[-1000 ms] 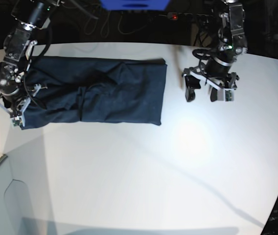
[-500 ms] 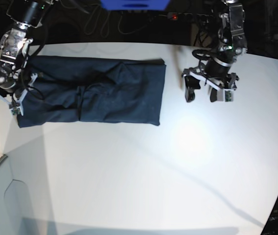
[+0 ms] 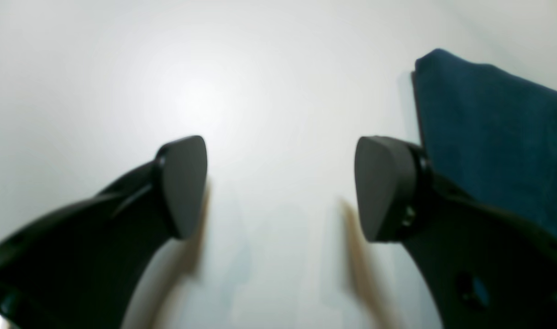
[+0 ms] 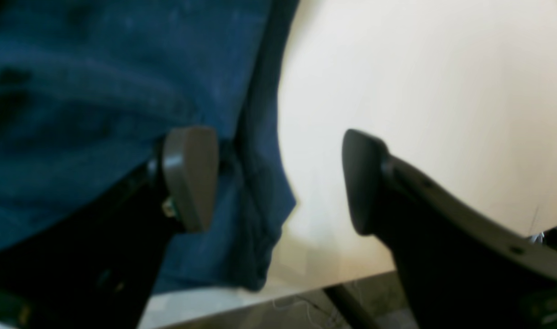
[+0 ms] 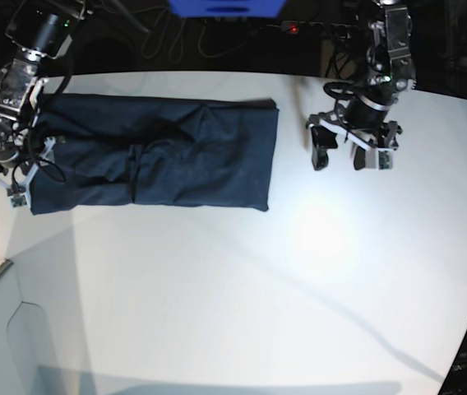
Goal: Layout the t-shirt on the table in an organized manner, then fold the t-shirt properly
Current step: 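Adjust the strip end edge with the right gripper, squaring the rectangle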
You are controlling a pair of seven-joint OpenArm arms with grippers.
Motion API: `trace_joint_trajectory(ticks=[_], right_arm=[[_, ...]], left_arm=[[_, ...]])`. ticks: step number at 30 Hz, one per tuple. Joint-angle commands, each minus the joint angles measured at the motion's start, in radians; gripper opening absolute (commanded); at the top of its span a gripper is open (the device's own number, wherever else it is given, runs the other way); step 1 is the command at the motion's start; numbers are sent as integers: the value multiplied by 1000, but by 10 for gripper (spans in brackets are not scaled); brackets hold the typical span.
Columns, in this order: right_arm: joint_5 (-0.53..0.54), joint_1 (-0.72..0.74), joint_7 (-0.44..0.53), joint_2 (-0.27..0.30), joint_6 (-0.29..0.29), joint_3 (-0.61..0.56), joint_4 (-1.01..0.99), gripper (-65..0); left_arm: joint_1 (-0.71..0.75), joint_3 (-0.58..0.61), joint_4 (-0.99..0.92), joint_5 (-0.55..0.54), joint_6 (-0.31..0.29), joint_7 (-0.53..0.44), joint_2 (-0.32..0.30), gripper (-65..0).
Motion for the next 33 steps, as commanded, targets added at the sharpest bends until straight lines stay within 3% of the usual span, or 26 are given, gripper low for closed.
trace_joint_trajectory(ticks=[1, 8, 13, 18, 23, 33], right_arm=[[0, 20, 18, 12, 6, 1, 14, -206], [137, 24, 12, 30, 6, 30, -11, -206], [137, 90, 20, 38, 8, 124, -135, -206], [139, 92, 20, 53, 11, 127, -147, -205], [139, 90, 20, 52, 103, 131, -149, -206], [139, 100, 21, 53, 111, 136, -278, -206]], left_arm=[[-2, -1, 16, -9, -5, -24, -2, -163], [0, -1, 24, -9, -5, -24, -2, -163], [14, -1, 25, -9, -5, -24, -2, -163], [14, -1, 25, -9, -5, -24, -2, -163], [14, -1, 25, -9, -5, -24, -2, -163], [14, -1, 25, -9, -5, -24, -2, -163]])
